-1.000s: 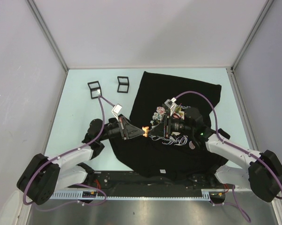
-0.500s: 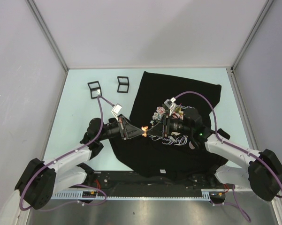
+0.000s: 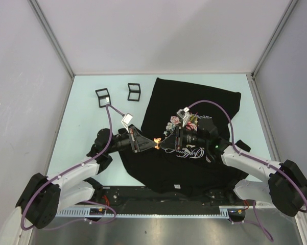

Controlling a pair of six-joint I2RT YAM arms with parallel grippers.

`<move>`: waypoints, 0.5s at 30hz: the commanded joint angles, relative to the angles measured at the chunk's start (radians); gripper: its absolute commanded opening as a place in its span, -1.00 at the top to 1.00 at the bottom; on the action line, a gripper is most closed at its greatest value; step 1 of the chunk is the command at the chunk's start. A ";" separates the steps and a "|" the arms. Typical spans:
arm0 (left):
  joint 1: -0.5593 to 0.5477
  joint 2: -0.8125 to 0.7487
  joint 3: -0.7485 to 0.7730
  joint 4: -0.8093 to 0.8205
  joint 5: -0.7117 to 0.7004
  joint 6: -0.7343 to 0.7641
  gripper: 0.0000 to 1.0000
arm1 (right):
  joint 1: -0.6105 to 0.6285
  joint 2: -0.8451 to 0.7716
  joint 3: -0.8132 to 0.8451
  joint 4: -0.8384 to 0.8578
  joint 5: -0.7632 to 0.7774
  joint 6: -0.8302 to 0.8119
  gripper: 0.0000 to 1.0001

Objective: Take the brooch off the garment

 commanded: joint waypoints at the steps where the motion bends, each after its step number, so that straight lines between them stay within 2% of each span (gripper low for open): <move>1: -0.004 -0.025 0.041 0.032 0.002 0.029 1.00 | 0.007 -0.002 0.014 0.053 0.033 0.002 0.48; 11: -0.004 -0.001 0.047 0.087 0.061 0.020 1.00 | -0.008 0.010 0.014 0.062 0.001 0.019 0.54; 15: -0.006 -0.015 0.054 0.082 0.074 0.038 1.00 | -0.014 -0.002 0.014 0.029 0.033 0.026 0.60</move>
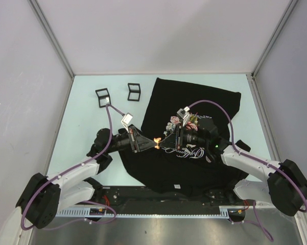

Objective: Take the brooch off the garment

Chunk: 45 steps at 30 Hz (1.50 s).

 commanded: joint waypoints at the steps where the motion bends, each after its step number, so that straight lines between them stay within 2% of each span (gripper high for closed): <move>1: -0.008 -0.021 0.056 0.059 0.059 0.036 1.00 | -0.005 -0.012 0.014 0.006 0.049 0.006 0.62; 5: -0.012 -0.055 0.071 -0.029 0.016 0.083 1.00 | 0.006 -0.019 0.014 -0.010 0.094 0.009 0.68; 13: -0.012 -0.124 0.096 -0.266 -0.138 0.102 1.00 | 0.024 -0.104 0.014 -0.132 0.236 -0.042 0.54; 19: -0.012 -0.144 0.110 -0.347 -0.183 0.125 1.00 | 0.033 -0.146 0.012 -0.157 0.246 -0.060 0.35; 22: -0.012 -0.147 0.122 -0.376 -0.197 0.138 1.00 | 0.040 -0.163 0.014 -0.174 0.246 -0.075 0.18; 23: -0.012 -0.146 0.133 -0.390 -0.206 0.145 1.00 | 0.040 -0.180 0.012 -0.180 0.247 -0.085 0.05; 26: -0.012 -0.142 0.180 -0.485 -0.243 0.189 1.00 | 0.030 -0.212 0.014 -0.226 0.270 -0.105 -0.12; 29: -0.011 -0.132 0.289 -0.701 -0.368 0.307 1.00 | -0.008 -0.232 0.014 -0.298 0.276 -0.138 -0.16; 30: -0.011 -0.124 0.318 -0.817 -0.455 0.373 1.00 | -0.017 -0.239 0.014 -0.335 0.276 -0.157 -0.16; 33: 0.008 -0.029 0.465 -1.040 -0.619 0.488 1.00 | -0.052 -0.260 0.014 -0.392 0.275 -0.204 -0.17; 35: 0.015 0.020 0.557 -1.111 -0.724 0.542 1.00 | -0.074 -0.271 0.014 -0.407 0.267 -0.227 -0.17; 37: 0.021 0.080 0.599 -1.142 -0.869 0.623 1.00 | -0.086 -0.283 0.014 -0.415 0.246 -0.261 -0.18; 39: 0.029 0.138 0.662 -1.140 -0.931 0.712 1.00 | -0.098 -0.282 0.012 -0.413 0.217 -0.292 -0.17; 40: 0.037 0.163 0.706 -1.143 -1.020 0.733 1.00 | -0.100 -0.277 0.012 -0.413 0.212 -0.319 -0.17; 44: 0.060 0.287 0.772 -1.053 -1.110 0.871 1.00 | -0.134 -0.251 0.012 -0.413 0.160 -0.338 -0.17; 45: 0.069 0.365 0.795 -1.053 -1.113 0.884 1.00 | -0.140 -0.255 0.012 -0.415 0.151 -0.339 -0.17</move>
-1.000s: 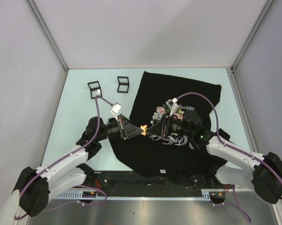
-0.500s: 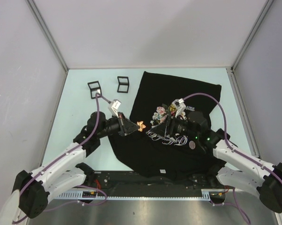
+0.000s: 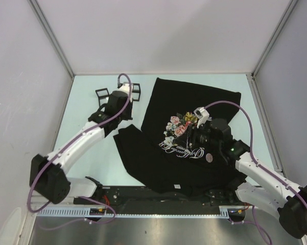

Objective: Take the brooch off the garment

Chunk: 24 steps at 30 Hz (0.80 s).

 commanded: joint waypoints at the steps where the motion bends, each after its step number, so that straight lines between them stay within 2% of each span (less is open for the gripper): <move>1: 0.032 0.170 0.143 0.033 -0.166 0.189 1.00 | -0.029 -0.003 0.012 -0.001 -0.074 -0.064 -0.17; 6: 0.055 0.429 0.304 0.062 -0.228 0.273 1.00 | -0.054 -0.061 -0.009 -0.047 -0.101 -0.055 -0.17; 9: 0.058 0.523 0.390 0.109 -0.277 0.292 1.00 | -0.077 -0.101 -0.031 -0.062 -0.102 -0.049 -0.17; 13: 0.058 0.711 0.528 0.090 -0.329 0.342 1.00 | -0.120 -0.145 -0.034 -0.094 -0.131 -0.055 -0.17; 18: 0.060 0.842 0.671 0.076 -0.366 0.399 1.00 | -0.173 -0.213 -0.034 -0.136 -0.159 -0.055 -0.18; 24: 0.063 0.952 0.757 0.092 -0.404 0.483 1.00 | -0.221 -0.245 -0.034 -0.176 -0.157 -0.061 -0.17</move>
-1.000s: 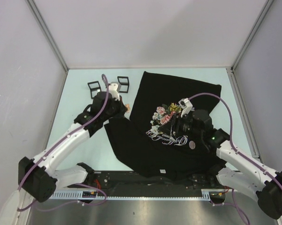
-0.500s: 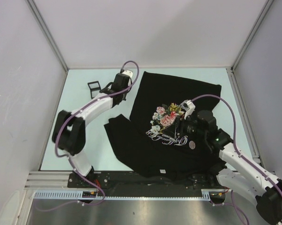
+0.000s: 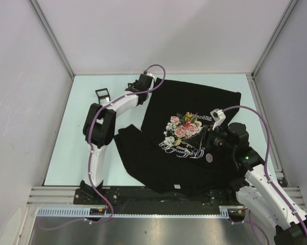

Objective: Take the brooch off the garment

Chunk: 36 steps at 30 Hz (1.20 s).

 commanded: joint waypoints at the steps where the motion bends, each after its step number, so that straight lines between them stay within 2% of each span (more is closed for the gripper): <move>1: 0.007 0.045 0.081 0.031 -0.058 0.094 1.00 | -0.027 -0.017 0.004 -0.028 -0.022 -0.019 -0.17; 14: 0.007 0.146 0.170 0.031 -0.148 0.134 1.00 | -0.074 -0.011 0.004 -0.022 -0.032 -0.011 -0.17; 21: 0.006 0.189 0.219 0.033 -0.139 0.157 1.00 | -0.093 0.003 0.004 -0.001 -0.060 0.001 -0.15; 36: 0.006 0.232 0.228 0.071 -0.182 0.194 1.00 | -0.117 -0.002 0.004 -0.016 -0.080 -0.007 -0.15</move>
